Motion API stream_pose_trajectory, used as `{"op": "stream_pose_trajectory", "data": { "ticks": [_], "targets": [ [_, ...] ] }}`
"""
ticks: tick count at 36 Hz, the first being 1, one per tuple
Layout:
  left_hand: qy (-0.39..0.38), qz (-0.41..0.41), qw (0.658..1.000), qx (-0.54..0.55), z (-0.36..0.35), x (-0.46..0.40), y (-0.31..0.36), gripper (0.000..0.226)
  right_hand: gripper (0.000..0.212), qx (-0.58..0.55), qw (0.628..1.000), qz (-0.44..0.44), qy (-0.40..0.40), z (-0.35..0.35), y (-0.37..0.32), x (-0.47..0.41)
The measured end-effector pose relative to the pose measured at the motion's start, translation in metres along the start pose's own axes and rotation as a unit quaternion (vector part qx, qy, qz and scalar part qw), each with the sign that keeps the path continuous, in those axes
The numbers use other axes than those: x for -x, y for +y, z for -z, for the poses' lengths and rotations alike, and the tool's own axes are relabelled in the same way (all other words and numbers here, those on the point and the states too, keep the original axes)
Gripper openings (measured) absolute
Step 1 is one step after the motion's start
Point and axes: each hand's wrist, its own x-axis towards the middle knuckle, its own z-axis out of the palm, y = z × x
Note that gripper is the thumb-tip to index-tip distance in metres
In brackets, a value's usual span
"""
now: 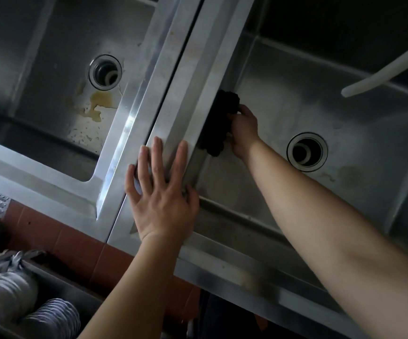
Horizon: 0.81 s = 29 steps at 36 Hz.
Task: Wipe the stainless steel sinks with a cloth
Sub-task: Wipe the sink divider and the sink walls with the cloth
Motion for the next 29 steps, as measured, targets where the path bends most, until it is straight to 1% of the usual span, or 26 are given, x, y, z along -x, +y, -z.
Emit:
{"op": "stream_pose_trajectory", "data": {
  "ticks": [4, 8, 10, 14, 18, 20, 22, 24, 27, 29],
  "targets": [
    [0.002, 0.000, 1.000, -0.006, -0.001, 0.000, 0.000, 0.095, 0.029, 0.024, 0.997, 0.067, -0.038, 0.000, -0.008, 0.035],
    [-0.004, 0.000, 1.000, -0.010, 0.000, 0.001, 0.000, 0.098, 0.029, 0.048, 0.989, 0.103, -0.091, 0.009, 0.000, 0.080],
    [-0.008, -0.001, 1.000, -0.015, 0.001, 0.001, 0.000, 0.099, 0.030, 0.068, 0.986, 0.088, -0.124, 0.017, 0.013, 0.099],
    [-0.020, -0.002, 1.000, -0.009, -0.001, 0.001, 0.000, 0.096, 0.036, 0.096, 0.977, 0.029, -0.187, 0.035, 0.036, 0.121],
    [-0.016, -0.004, 1.000, -0.002, -0.002, 0.000, -0.002, 0.093, 0.039, 0.182, 0.938, -0.025, -0.293, 0.058, 0.047, 0.126],
    [-0.017, -0.003, 1.000, -0.002, -0.002, 0.001, -0.003, 0.091, 0.040, 0.206, 0.926, -0.042, -0.312, 0.067, 0.047, 0.124],
    [-0.018, -0.004, 1.000, -0.001, -0.002, 0.000, -0.003, 0.088, 0.041, 0.214, 0.931, -0.048, -0.290, 0.075, 0.043, 0.117],
    [-0.017, -0.009, 1.000, 0.004, -0.002, 0.001, -0.003, 0.086, 0.041, 0.233, 0.941, -0.029, -0.243, 0.086, 0.034, 0.106],
    [-0.014, -0.009, 1.000, 0.011, -0.003, 0.001, -0.004, 0.086, 0.035, 0.289, 0.942, 0.052, -0.164, 0.106, 0.008, 0.076],
    [-0.015, -0.004, 1.000, 0.010, -0.004, 0.001, -0.004, 0.087, 0.030, 0.343, 0.924, 0.135, -0.105, 0.116, -0.015, 0.050]
  ]
}}
